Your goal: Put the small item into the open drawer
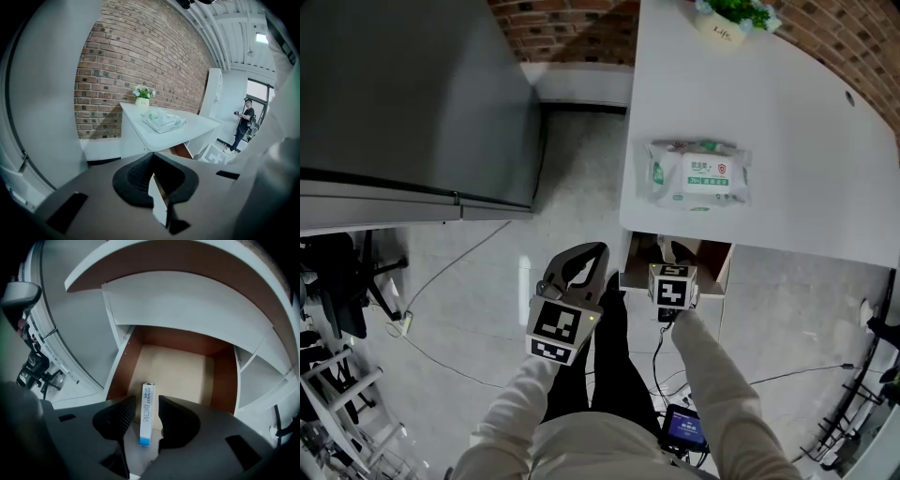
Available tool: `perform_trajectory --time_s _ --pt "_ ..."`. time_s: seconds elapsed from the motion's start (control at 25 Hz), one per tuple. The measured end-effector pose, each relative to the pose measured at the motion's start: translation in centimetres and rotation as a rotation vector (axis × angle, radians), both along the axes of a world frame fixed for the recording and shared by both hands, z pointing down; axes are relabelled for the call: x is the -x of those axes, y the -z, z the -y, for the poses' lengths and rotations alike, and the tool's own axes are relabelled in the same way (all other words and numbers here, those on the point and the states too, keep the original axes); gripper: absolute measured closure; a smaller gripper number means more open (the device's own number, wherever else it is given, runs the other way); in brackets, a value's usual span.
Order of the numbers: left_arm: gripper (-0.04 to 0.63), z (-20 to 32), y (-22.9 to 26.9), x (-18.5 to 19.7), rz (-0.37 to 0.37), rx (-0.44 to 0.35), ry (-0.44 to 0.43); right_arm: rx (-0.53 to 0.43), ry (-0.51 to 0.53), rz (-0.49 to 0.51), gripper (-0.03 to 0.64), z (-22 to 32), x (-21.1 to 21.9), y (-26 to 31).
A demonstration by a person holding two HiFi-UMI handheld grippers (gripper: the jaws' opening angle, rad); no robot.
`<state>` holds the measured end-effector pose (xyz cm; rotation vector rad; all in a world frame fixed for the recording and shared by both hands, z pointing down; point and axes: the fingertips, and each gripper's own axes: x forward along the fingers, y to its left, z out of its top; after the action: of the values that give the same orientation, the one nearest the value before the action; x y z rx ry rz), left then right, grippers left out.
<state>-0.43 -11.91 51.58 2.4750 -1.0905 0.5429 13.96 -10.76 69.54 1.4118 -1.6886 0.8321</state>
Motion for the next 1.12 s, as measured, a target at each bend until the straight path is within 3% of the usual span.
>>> perform_trajectory --time_s 0.6,1.12 --pt "0.578 -1.5 1.9 -0.3 -0.011 -0.028 -0.068 -0.180 -0.079 0.021 0.559 -2.1 0.0 8.4" --pt "0.578 -2.7 3.8 -0.1 -0.020 -0.062 -0.117 -0.385 -0.163 0.091 0.589 -5.0 0.5 18.3"
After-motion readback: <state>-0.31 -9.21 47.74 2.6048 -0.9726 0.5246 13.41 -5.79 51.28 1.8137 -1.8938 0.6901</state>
